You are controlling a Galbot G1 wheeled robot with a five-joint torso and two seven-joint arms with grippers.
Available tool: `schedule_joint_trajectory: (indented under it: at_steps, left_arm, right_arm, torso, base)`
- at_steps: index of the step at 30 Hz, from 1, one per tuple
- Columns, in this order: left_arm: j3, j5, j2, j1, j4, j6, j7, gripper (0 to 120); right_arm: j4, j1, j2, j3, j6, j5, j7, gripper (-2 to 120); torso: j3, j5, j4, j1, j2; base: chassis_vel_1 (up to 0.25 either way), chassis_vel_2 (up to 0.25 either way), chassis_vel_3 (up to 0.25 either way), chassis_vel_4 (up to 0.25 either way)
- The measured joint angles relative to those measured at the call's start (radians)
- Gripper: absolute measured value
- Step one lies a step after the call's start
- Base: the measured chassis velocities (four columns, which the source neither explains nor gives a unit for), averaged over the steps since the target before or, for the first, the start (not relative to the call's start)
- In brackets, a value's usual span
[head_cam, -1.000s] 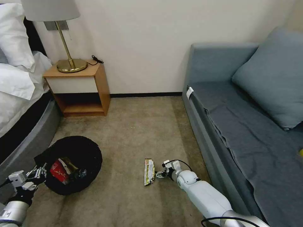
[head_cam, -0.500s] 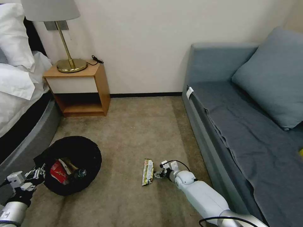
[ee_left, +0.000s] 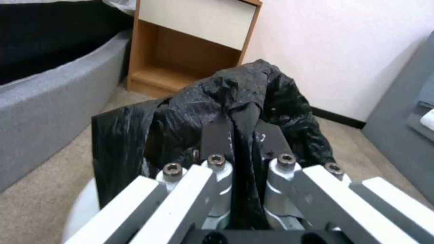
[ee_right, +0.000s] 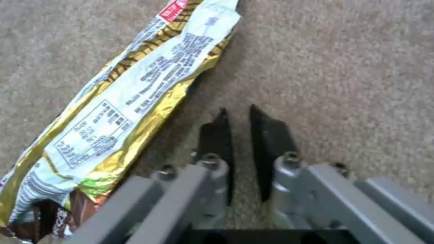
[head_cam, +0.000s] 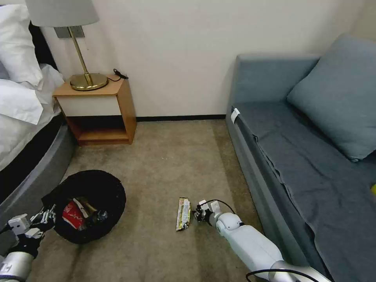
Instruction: Pick up the trash bin, then pick up the garbage on the floor and place it into the trash bin.
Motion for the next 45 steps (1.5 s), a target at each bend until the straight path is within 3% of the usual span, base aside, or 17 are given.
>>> schedule_joint_trajectory:
  at_steps: [4, 27, 38, 41, 43, 45]
  left_arm:
    - [-0.001, 0.000, -0.002, 0.001, 0.000, 0.000, 0.001, 4]
    - [0.016, 0.002, 0.003, -0.008, 0.016, -0.003, 0.003, 4]
    - [0.034, 0.009, 0.009, -0.013, 0.026, -0.005, 0.005, 4]
    - [0.040, 0.016, 0.008, -0.017, 0.031, -0.005, 0.006, 4]
    - [0.040, 0.017, 0.008, -0.017, 0.031, -0.005, 0.006, 4]
    - [0.040, 0.021, 0.007, -0.017, 0.035, -0.005, 0.006, 4]
  right_arm:
    - [-0.002, -0.001, 0.004, -0.004, 0.002, 0.000, -0.004, 0]
    - [0.142, -0.038, -0.079, -0.003, 0.013, 0.050, -0.016, 0]
    - [0.169, -0.072, -0.119, 0.009, 0.056, 0.053, -0.114, 39]
    - [0.152, -0.074, -0.104, 0.006, 0.065, 0.054, -0.128, 54]
    - [0.148, -0.074, -0.100, 0.006, 0.066, 0.054, -0.128, 56]
    - [0.119, -0.071, -0.073, 0.002, 0.071, 0.045, -0.128, 69]
  torso:
    - [0.000, 0.0003, 0.0000, 0.000, 0.000]
    - [0.000, 0.0001, -0.0002, 0.000, 0.000]
    - [0.000, 0.0001, -0.0003, 0.000, 0.000]
    - [0.000, 0.0000, -0.0003, 0.000, 0.000]
    - [0.000, -0.0001, -0.0004, 0.000, 0.000]
    - [0.000, 0.0000, -0.0001, 0.000, 0.000]
  base:
    - [0.000, 0.000, 0.000, 0.000]
    - [0.000, 0.000, 0.000, 0.000]
    - [0.000, 0.000, 0.000, 0.000]
    - [0.000, 0.000, 0.000, 0.000]
    - [0.000, 0.000, 0.000, 0.000]
    - [0.000, 0.000, 0.000, 0.000]
